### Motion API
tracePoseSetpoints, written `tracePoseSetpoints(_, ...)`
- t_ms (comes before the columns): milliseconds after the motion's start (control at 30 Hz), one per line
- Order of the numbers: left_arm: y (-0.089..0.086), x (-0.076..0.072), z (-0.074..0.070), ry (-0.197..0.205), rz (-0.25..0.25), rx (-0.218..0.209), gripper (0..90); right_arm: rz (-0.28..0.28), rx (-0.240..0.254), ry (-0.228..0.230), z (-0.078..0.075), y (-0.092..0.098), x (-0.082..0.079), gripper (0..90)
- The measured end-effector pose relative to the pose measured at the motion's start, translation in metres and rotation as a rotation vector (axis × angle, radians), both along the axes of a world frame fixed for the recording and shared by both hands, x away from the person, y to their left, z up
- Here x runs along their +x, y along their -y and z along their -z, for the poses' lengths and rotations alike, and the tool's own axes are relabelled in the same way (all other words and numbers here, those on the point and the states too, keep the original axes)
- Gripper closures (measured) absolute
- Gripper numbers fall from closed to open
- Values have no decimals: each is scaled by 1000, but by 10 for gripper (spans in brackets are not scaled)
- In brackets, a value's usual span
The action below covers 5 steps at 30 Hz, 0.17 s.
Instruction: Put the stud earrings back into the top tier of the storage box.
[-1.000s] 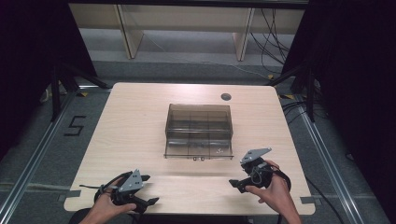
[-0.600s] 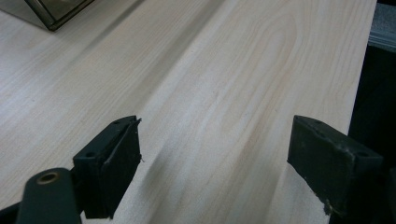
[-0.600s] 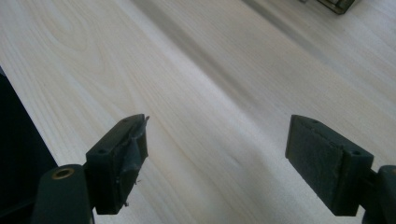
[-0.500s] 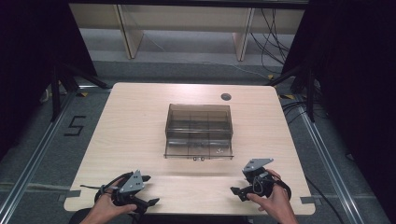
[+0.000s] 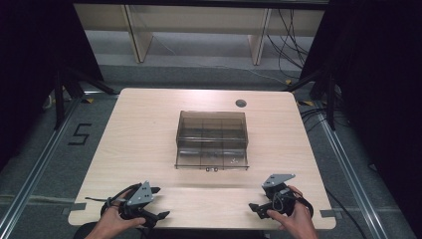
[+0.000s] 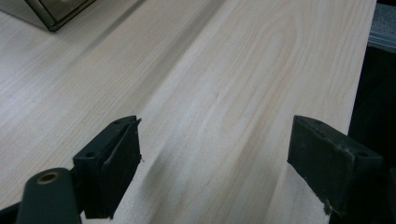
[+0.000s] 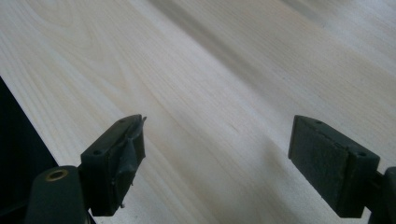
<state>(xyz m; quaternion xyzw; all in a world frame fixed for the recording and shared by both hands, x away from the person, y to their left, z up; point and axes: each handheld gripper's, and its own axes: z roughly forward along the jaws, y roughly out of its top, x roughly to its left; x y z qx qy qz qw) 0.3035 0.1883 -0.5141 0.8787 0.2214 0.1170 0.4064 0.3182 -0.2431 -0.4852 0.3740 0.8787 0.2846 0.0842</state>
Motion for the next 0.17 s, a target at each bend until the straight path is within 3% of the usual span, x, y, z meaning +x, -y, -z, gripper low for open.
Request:
tracePoseSetpoints(67, 0, 0, 0, 1, 3, 4, 165, 13, -3, -14, 0, 0, -1, 194)
tracePoseSetpoints(167, 0, 0, 0, 1, 0, 2, 165, 5, -5, 0, 1, 2, 0, 192)
